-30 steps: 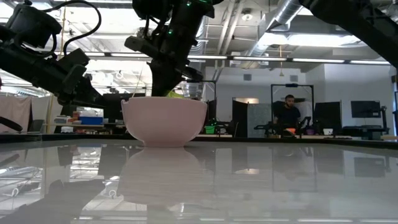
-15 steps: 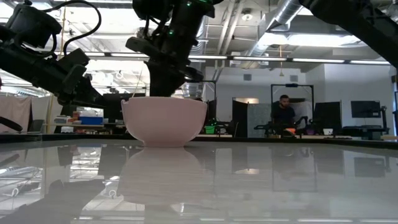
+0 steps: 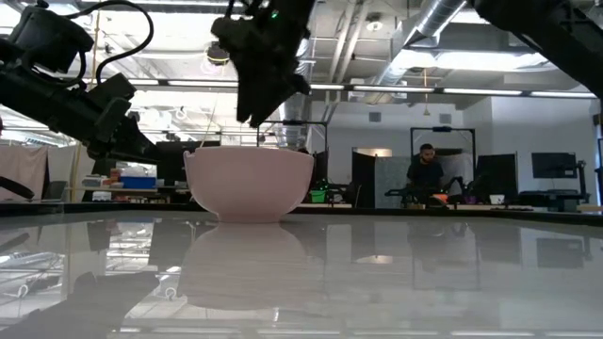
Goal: Nest bowls inside each other
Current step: Return to Home Position
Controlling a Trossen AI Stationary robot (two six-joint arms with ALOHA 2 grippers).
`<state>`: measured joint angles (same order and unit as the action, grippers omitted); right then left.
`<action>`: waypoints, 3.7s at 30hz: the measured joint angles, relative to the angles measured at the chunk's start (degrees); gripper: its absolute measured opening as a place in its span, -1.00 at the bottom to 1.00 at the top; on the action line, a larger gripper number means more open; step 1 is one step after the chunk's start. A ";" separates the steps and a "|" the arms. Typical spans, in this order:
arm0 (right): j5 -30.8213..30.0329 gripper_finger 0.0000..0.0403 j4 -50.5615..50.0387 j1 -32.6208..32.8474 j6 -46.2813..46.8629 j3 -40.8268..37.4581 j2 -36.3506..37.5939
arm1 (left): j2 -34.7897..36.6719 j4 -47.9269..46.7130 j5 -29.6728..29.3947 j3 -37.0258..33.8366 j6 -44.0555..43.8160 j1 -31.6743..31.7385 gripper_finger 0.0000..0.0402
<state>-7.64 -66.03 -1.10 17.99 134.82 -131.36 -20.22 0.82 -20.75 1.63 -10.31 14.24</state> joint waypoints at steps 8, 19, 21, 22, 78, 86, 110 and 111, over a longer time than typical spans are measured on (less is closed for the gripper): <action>-0.03 -0.29 -7.37 1.13 -9.91 0.01 5.67 | 0.01 0.02 -0.12 0.02 0.00 0.00 -0.22; -4.81 -0.41 -6.58 1.11 -10.40 -15.31 25.56 | -0.01 0.02 -0.03 0.02 0.00 0.00 -0.22; -5.97 -0.42 -0.21 1.11 -10.48 -24.20 31.99 | 0.01 0.02 -0.04 0.00 0.02 0.00 -0.22; -6.83 -0.42 3.44 1.11 -10.46 -29.49 35.54 | -0.01 0.02 -0.03 0.02 0.00 0.00 -0.22; -2.66 -0.90 97.82 3.02 -13.50 -134.30 104.86 | -0.01 0.02 0.00 0.02 0.00 0.00 -0.22; -2.66 -0.83 96.05 2.99 -13.50 -134.32 104.79 | 0.00 0.00 0.00 0.02 0.00 0.00 -0.22; -2.68 -0.82 74.06 2.99 -13.47 -134.32 104.77 | 0.00 0.01 0.00 0.01 0.01 0.00 -0.22; -2.67 -0.82 73.42 2.99 -13.47 -134.32 104.77 | 0.00 0.02 0.00 0.02 0.02 0.00 -0.22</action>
<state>-10.32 7.38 1.89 4.51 0.49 -26.59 -20.21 0.84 -20.75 1.65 -10.29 14.24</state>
